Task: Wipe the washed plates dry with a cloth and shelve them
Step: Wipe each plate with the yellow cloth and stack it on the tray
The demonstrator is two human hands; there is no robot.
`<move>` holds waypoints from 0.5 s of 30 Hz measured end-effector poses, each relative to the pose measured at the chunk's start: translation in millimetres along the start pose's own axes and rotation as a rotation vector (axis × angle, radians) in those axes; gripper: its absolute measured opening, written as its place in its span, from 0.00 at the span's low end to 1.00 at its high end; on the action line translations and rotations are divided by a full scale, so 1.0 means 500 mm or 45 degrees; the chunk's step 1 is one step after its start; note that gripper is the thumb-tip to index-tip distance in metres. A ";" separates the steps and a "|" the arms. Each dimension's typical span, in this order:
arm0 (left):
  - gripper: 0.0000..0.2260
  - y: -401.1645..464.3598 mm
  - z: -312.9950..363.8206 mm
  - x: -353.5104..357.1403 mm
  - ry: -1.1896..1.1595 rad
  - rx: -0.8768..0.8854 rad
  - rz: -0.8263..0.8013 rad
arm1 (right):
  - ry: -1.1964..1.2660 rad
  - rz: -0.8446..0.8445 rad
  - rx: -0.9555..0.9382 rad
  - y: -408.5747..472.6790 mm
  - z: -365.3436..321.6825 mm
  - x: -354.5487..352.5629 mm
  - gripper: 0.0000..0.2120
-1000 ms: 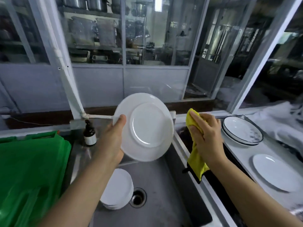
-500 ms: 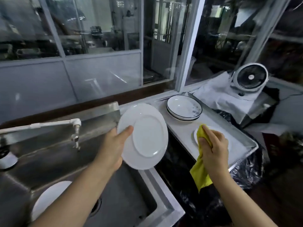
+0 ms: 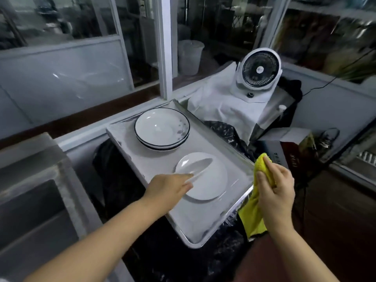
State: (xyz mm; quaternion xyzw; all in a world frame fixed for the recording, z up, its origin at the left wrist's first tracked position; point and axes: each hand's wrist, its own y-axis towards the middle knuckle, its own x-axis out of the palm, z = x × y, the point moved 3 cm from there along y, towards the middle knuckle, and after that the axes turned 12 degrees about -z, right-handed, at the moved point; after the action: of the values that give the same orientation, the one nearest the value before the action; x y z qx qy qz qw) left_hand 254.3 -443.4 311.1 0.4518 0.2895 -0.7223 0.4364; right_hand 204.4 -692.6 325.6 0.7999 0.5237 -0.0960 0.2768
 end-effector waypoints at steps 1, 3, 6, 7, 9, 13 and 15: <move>0.12 0.025 0.005 0.019 0.064 0.101 0.018 | 0.012 -0.008 0.020 0.006 0.013 -0.001 0.21; 0.10 0.069 0.015 0.061 0.197 0.265 -0.047 | 0.015 -0.019 0.043 0.016 0.038 -0.001 0.21; 0.12 0.126 -0.002 0.126 0.539 0.446 0.019 | 0.024 -0.009 0.078 0.026 0.067 0.002 0.22; 0.13 0.139 -0.006 0.139 0.598 0.470 0.039 | 0.030 -0.008 0.095 0.029 0.075 0.003 0.22; 0.15 0.156 -0.014 0.164 0.641 0.520 0.090 | 0.036 -0.005 0.125 0.033 0.090 0.007 0.22; 0.16 0.171 -0.023 0.199 0.666 0.612 0.173 | 0.037 -0.020 0.160 0.042 0.113 0.014 0.21; 0.18 0.172 -0.020 0.209 0.716 0.640 0.190 | 0.030 -0.031 0.165 0.045 0.123 0.018 0.21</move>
State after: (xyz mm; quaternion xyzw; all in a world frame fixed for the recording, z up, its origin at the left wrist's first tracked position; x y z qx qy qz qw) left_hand 312.7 -512.7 210.1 0.7450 0.1781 -0.5848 0.2669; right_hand 236.7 -725.9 278.2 0.8108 0.5294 -0.1235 0.2171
